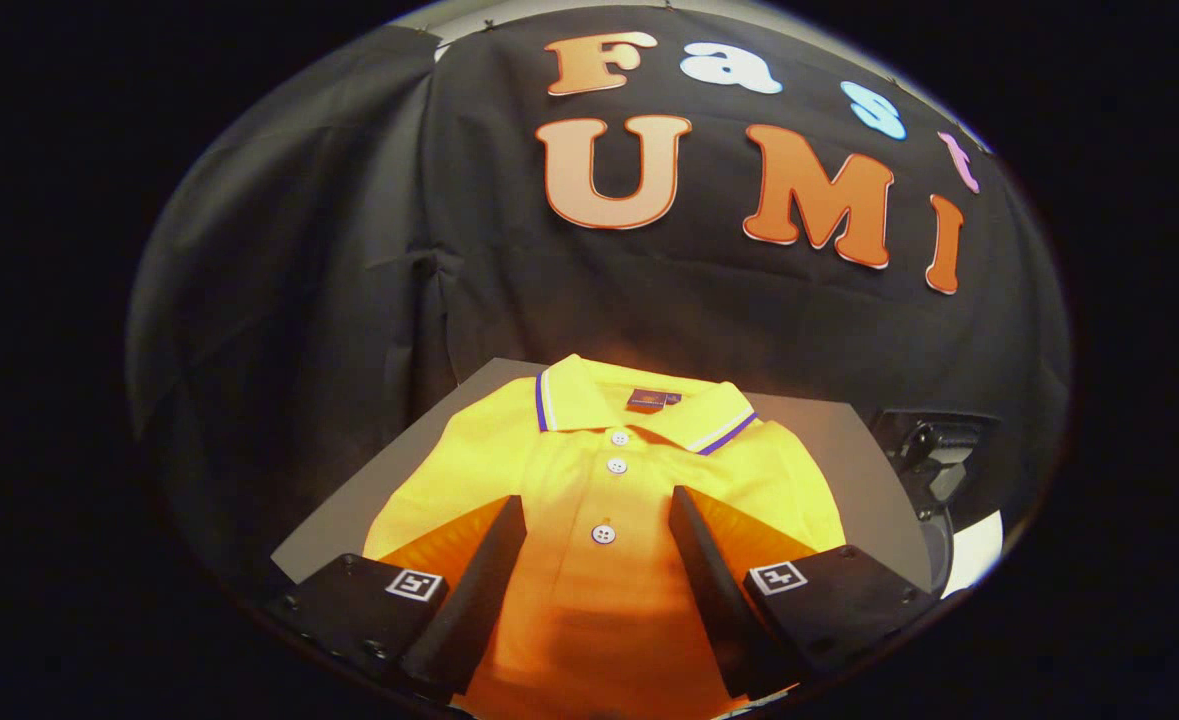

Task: Put the clothes into the washing machine and then close the washing machine lid.

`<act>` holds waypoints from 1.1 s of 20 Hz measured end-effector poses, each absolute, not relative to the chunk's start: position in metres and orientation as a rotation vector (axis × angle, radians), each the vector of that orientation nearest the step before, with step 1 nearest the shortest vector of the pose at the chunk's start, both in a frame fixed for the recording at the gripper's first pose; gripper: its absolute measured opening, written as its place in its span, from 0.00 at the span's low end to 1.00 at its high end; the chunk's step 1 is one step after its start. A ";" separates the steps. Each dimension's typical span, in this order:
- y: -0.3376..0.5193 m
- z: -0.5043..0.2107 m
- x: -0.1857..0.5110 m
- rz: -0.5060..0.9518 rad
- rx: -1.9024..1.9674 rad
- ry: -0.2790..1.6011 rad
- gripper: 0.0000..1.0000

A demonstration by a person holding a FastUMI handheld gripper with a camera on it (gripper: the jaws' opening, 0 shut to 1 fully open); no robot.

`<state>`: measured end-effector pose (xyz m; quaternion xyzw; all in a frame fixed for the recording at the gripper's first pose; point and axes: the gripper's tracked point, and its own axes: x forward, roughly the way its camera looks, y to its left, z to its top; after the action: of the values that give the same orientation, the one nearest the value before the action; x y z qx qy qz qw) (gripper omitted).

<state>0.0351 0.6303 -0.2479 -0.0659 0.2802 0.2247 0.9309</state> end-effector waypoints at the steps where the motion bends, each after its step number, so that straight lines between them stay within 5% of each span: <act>1: 0.628 -0.246 0.035 0.461 -0.140 0.550 0.94; 6: 0.624 -0.248 0.037 0.473 -0.109 0.553 0.90; 10: 0.615 -0.245 0.038 0.488 -0.117 0.526 0.68; 11: 0.614 -0.245 0.038 0.505 -0.102 0.522 0.52; 15: 0.609 -0.242 0.034 0.611 0.010 0.566 0.20; 22: 0.592 -0.211 0.030 0.673 0.075 0.433 0.16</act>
<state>0.0304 0.5916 -0.2106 0.0363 0.2109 0.3273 0.9204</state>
